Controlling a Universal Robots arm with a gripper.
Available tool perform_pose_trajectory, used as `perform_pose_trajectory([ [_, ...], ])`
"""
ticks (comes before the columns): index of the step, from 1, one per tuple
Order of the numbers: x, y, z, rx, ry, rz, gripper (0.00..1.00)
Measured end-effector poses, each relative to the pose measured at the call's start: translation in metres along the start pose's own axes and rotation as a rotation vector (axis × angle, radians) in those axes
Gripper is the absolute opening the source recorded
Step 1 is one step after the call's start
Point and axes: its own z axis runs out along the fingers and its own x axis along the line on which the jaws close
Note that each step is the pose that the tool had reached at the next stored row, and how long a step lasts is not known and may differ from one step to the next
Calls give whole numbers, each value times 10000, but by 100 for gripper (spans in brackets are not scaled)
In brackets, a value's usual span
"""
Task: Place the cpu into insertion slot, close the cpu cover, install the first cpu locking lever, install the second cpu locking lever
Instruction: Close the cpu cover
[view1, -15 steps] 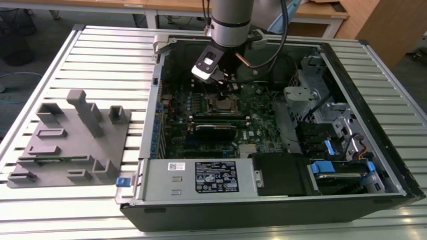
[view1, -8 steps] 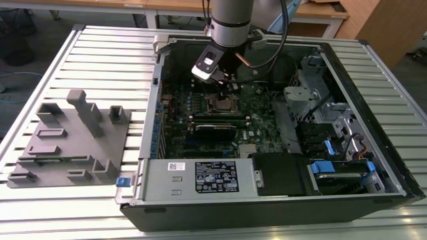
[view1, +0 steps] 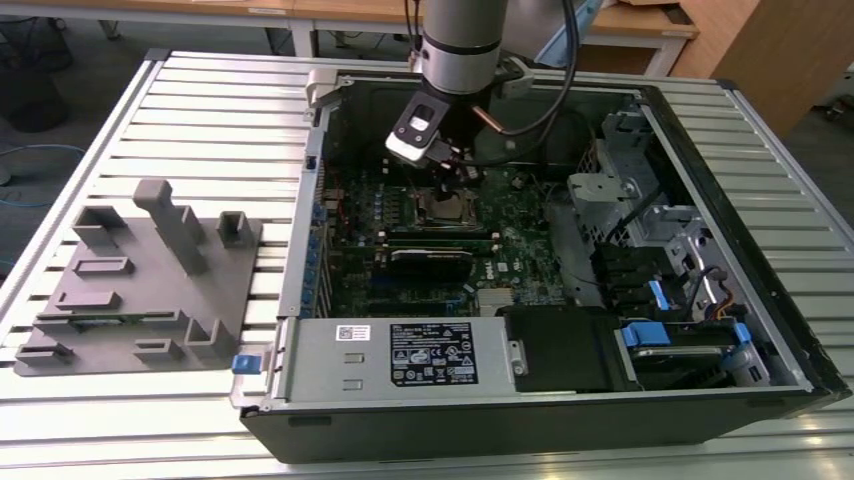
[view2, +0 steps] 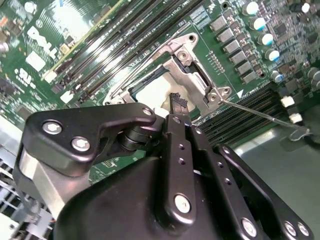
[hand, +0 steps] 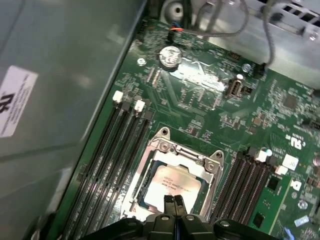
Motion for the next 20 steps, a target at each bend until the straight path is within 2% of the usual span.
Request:
perform_pose_trajectory([
  [4,0,0,1,-17,17,-609,11],
  [13,0,0,2,-22,22,-792,11],
  [20,0,0,3,-44,45,-1621,11],
])
